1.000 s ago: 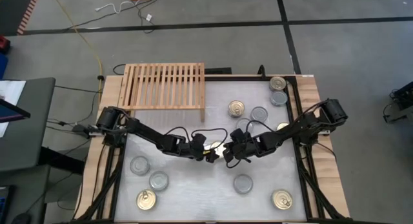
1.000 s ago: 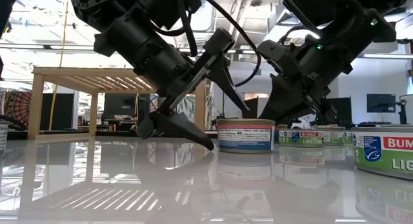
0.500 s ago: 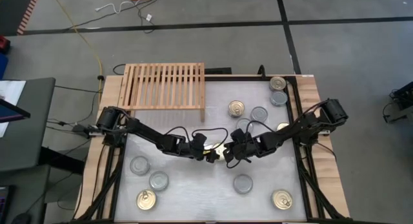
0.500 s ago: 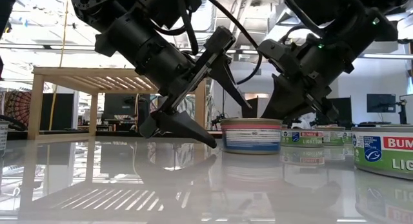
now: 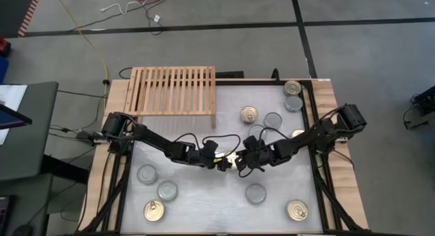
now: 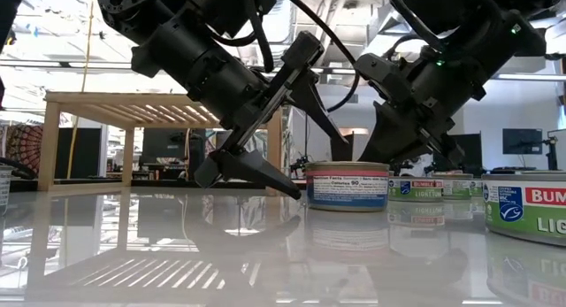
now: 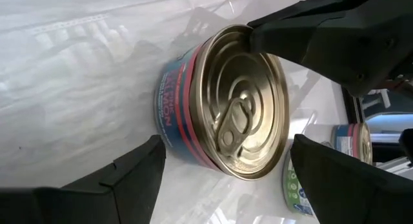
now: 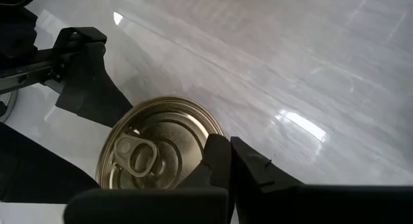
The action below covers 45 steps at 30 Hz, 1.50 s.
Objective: Stack canned seafood by type on shelf
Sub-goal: Put the blue tuna can on the shelf
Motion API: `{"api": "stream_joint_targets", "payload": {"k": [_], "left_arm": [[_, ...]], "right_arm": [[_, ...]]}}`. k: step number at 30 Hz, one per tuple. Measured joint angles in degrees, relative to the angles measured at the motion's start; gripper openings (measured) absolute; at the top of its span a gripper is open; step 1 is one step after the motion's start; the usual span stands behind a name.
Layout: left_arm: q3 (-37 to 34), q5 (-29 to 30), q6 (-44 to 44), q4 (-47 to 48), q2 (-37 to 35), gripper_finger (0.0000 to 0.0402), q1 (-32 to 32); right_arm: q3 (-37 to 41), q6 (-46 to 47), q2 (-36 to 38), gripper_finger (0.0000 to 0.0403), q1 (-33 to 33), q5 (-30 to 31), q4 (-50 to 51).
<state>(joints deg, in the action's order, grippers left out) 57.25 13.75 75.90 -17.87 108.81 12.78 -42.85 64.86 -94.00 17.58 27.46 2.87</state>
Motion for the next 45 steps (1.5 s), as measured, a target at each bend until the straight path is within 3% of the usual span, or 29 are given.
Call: {"api": "stream_joint_targets", "payload": {"k": [16,45], "left_arm": [[0.0,-1.7,1.3,0.4,0.0,0.0318,0.3],[0.0,1.8,5.1,0.4,0.0,0.0318,0.5]], "right_arm": [[0.0,0.7,0.0,0.0024,0.0,0.0,0.2],[0.0,2.9,0.0,0.0022,0.0,0.0,2.4]]}}
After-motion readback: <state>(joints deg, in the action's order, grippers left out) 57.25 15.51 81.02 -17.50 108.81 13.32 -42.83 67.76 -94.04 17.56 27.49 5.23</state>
